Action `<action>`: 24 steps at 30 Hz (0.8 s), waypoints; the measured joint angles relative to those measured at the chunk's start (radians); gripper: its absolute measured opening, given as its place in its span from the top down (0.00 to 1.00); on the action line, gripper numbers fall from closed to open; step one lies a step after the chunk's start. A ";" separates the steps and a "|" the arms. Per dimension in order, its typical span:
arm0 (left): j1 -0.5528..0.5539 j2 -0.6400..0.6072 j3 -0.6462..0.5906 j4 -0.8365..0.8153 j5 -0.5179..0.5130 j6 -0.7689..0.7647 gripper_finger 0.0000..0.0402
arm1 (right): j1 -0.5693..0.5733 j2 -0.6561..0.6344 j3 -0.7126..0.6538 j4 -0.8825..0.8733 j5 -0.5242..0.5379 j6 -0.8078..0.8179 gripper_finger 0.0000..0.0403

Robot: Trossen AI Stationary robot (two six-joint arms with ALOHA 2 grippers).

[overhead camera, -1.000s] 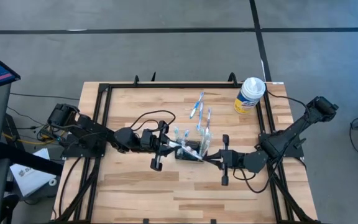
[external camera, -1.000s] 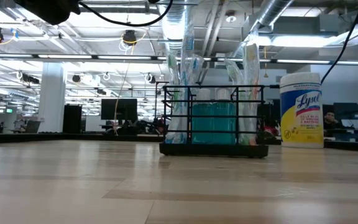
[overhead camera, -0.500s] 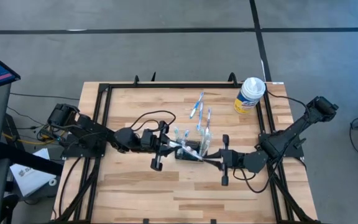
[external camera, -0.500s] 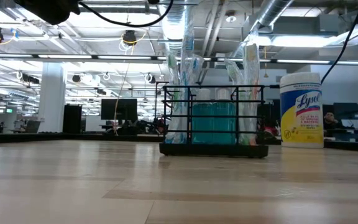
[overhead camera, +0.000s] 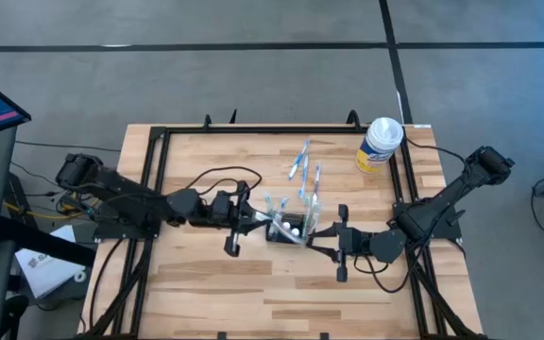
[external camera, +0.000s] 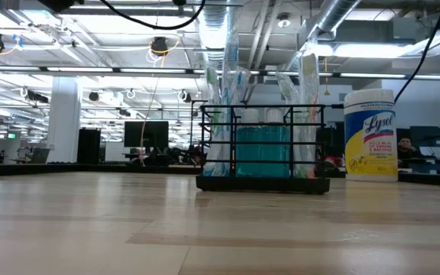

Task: Pick & Place toothbrushing station
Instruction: Put the orange toothbrush into the wire organizer

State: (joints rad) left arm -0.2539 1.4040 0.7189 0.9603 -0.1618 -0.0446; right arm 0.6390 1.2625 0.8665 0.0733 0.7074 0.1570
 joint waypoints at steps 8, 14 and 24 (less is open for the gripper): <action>0.000 -0.088 0.000 -0.244 -0.061 -0.068 0.99 | -0.001 0.000 0.000 -0.008 0.000 0.009 0.72; 0.000 -0.118 0.000 -0.331 -0.074 -0.098 0.99 | -0.001 0.000 0.000 -0.009 0.000 0.020 0.72; 0.000 -0.124 0.000 -0.441 -0.127 -0.174 0.99 | 0.000 0.002 0.000 -0.013 0.000 0.020 0.72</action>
State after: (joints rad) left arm -0.2539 1.2804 0.7189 0.5198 -0.2890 -0.2187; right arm 0.6388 1.2640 0.8661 0.0601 0.7074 0.1772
